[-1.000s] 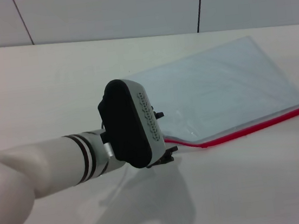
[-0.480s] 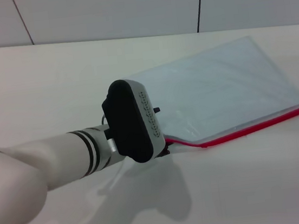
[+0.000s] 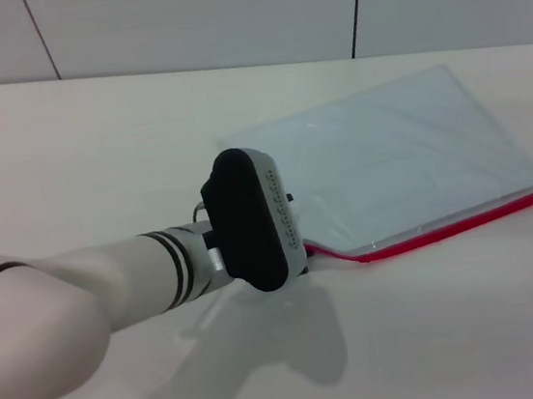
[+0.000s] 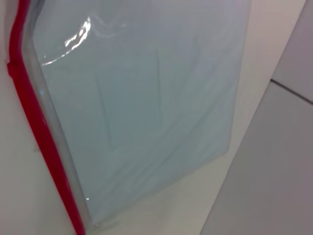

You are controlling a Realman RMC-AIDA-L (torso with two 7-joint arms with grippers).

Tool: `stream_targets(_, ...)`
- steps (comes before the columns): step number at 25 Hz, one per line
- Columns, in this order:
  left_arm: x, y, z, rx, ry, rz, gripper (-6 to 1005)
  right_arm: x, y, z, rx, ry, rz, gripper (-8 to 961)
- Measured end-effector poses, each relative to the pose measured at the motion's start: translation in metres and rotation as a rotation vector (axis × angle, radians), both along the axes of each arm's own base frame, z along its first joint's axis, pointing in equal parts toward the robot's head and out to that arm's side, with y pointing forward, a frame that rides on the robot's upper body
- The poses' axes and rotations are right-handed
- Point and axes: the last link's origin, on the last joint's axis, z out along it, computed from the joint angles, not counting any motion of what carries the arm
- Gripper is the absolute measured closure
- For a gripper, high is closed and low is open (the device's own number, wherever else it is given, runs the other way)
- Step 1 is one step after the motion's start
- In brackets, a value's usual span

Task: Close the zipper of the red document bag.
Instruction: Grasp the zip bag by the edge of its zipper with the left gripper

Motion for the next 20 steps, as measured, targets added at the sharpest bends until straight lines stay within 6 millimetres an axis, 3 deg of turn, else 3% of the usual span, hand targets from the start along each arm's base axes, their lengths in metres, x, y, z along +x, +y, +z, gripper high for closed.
stream_targets(6,0.0017,-0.0012,-0.0071,-0.006,0.007,-0.031,207,-0.0002,0.0002,-0.0001,0.0,0.0,0.001,271)
stream_targets(11,-0.0012,0.0001,-0.0073,0.008,0.003,-0.034,278,-0.0004,0.0003,0.0,0.0,0.0,0.001,271)
stream_targets(20,-0.0058,0.0,-0.0109,0.046,-0.01,-0.072,564,-0.0008,0.0001,-0.0006,-0.004,-0.002,0.005,272)
